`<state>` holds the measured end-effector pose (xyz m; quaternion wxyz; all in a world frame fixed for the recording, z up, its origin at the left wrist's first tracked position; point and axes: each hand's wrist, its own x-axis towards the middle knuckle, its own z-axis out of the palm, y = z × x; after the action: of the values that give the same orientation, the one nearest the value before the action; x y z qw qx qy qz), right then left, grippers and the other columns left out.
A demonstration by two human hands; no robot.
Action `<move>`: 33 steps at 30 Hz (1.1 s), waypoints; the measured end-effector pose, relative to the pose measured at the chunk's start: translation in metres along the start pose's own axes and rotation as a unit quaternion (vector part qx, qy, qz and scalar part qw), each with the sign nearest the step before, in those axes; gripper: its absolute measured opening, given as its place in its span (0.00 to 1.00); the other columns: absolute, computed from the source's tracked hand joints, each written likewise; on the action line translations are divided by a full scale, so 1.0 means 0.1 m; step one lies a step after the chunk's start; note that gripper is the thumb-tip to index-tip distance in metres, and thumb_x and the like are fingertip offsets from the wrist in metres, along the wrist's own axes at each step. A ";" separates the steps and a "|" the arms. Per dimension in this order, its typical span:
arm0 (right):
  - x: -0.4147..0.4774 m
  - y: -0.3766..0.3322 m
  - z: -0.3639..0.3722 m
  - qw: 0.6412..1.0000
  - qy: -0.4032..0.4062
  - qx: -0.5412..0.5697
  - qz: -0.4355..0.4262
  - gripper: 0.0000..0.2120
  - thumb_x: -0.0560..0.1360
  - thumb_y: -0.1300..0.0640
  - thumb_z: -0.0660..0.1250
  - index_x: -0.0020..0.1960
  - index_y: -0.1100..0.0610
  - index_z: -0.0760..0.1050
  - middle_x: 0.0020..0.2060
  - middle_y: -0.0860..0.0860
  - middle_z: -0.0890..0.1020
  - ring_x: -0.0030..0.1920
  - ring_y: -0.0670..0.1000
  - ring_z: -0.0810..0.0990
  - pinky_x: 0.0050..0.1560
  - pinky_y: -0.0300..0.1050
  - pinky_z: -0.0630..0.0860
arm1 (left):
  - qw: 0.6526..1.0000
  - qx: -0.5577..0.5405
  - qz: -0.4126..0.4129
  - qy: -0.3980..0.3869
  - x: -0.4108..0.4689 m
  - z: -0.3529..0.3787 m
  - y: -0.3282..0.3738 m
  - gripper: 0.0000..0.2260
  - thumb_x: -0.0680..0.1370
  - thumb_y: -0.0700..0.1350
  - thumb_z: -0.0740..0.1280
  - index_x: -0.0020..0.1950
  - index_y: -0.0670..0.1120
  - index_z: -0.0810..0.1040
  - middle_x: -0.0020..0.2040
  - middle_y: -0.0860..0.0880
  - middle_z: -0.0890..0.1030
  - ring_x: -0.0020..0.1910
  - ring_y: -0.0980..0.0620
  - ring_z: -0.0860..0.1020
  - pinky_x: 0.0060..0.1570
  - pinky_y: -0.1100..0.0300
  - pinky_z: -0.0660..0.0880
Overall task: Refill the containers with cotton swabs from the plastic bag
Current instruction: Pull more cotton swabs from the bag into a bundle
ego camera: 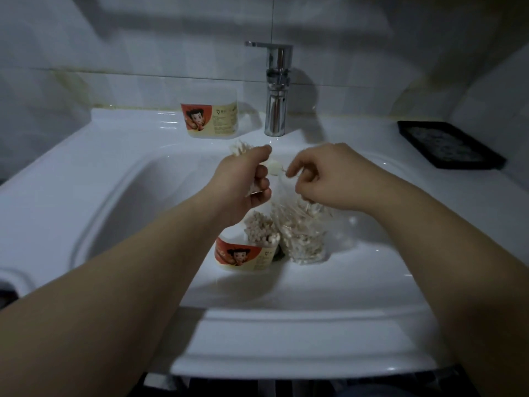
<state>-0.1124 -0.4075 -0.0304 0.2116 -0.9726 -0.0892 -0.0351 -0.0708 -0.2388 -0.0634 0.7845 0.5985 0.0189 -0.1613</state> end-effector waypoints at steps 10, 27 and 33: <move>-0.02 -0.09 0.14 0.974 -0.182 -0.133 -0.016 0.11 0.72 0.54 0.71 0.42 0.41 0.71 0.42 0.42 0.78 0.41 0.42 0.76 0.39 0.42 0.71 | 0.999 0.032 0.004 -0.021 0.03 0.01 -0.06 0.07 0.81 0.48 0.69 0.51 0.45 0.76 0.32 0.51 0.72 0.28 0.53 0.72 0.30 0.61 0.76; -0.01 -0.08 0.16 0.973 -0.151 -0.174 -0.010 0.11 0.75 0.59 0.66 0.35 0.49 0.75 0.32 0.45 0.77 0.34 0.46 0.76 0.33 0.39 0.70 | 0.989 0.120 0.042 -0.082 -0.02 0.04 -0.08 0.07 0.83 0.48 0.66 0.49 0.45 0.76 0.34 0.49 0.80 0.33 0.51 0.79 0.34 0.59 0.76; -0.01 -0.02 0.04 0.989 -0.092 -0.113 0.000 0.02 0.72 0.54 0.77 0.44 0.48 0.87 0.34 0.41 0.82 0.34 0.40 0.79 0.35 0.36 0.73 | 0.966 0.240 0.062 -0.070 -0.05 0.06 -0.11 0.08 0.82 0.49 0.65 0.53 0.45 0.78 0.40 0.48 0.87 0.35 0.52 0.84 0.32 0.61 0.74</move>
<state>-0.1133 -0.4042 -0.0336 0.0912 -0.9894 -0.1037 0.0449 -0.0797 -0.2458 -0.0704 0.6256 0.7564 -0.1126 -0.1542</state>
